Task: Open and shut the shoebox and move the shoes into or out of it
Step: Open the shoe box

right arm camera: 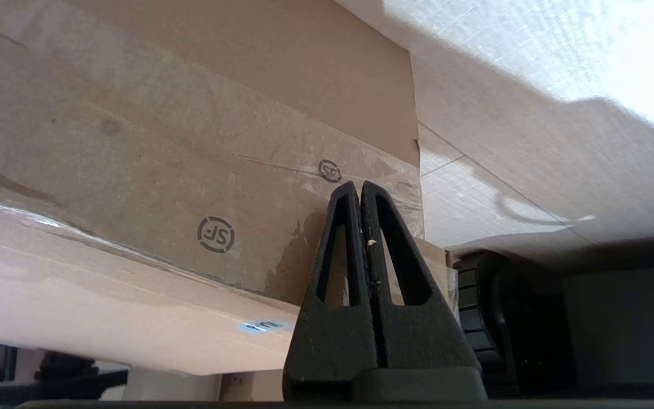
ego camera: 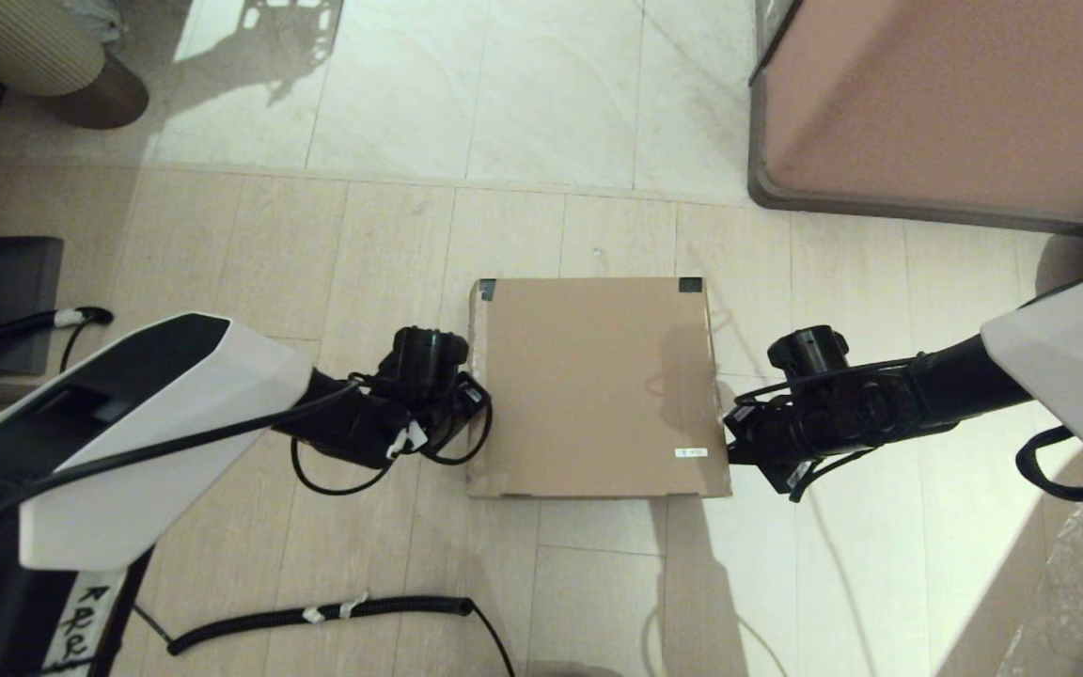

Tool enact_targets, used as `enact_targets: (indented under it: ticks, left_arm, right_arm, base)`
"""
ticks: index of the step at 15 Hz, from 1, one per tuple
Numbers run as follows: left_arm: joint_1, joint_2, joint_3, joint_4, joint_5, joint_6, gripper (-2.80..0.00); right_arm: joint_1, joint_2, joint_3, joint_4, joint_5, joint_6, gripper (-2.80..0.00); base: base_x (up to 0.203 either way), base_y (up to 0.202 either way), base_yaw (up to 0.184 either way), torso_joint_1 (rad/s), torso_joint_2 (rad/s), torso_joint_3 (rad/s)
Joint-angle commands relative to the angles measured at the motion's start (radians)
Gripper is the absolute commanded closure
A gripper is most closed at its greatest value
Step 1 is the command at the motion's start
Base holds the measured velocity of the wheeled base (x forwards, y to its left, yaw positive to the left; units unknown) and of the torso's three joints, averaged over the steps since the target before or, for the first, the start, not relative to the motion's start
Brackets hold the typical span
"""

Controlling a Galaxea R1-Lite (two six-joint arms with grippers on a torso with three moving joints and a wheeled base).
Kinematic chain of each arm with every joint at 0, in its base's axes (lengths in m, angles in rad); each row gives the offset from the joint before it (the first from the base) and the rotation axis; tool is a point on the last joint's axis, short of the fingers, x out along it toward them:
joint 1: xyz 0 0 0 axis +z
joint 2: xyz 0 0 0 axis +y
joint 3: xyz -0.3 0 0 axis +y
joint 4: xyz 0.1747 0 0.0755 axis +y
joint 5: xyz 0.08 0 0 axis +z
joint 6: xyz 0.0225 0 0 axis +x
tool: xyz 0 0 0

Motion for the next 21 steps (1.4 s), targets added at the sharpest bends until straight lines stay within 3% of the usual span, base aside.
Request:
enact_targets:
  ticks: [1,5,11,16,18,21]
  left_arm:
    - [-0.013,-0.008,0.006,0.003,-0.001,-0.031,0.00]
    - [-0.021,-0.045,0.015,0.020,-0.001,-0.048,0.00]
    - [-0.023,-0.108,0.022,0.051,0.000,-0.048,0.00]
    - [-0.024,-0.167,0.054,0.049,0.000,-0.048,0.00]
    - [-0.022,-0.178,0.055,0.050,0.000,-0.048,0.00]
    - [-0.022,-0.191,0.054,0.050,0.000,-0.048,0.00]
  right_arm:
    - [0.002,-0.003,0.008,0.003,0.007,0.008,0.00]
    - [0.001,-0.043,0.004,0.004,0.087,0.120,0.00]
    - [-0.008,-0.110,-0.009,0.004,0.119,0.263,0.00]
    - [-0.034,-0.173,-0.014,0.000,0.239,0.476,0.00]
    - [-0.040,-0.191,-0.023,0.000,0.250,0.542,0.00]
    - [-0.064,-0.233,-0.028,0.000,0.357,0.618,0.00]
  base:
    - [0.000,0.000,0.000,0.000,0.00,0.000]
    - [0.000,0.000,0.000,0.000,0.00,0.000]
    - [0.000,0.000,0.000,0.000,0.00,0.000]
    - [0.000,0.000,0.000,0.000,0.00,0.000]
    - [0.000,0.000,0.000,0.000,0.00,0.000]
    - [0.000,0.000,0.000,0.000,0.00,0.000]
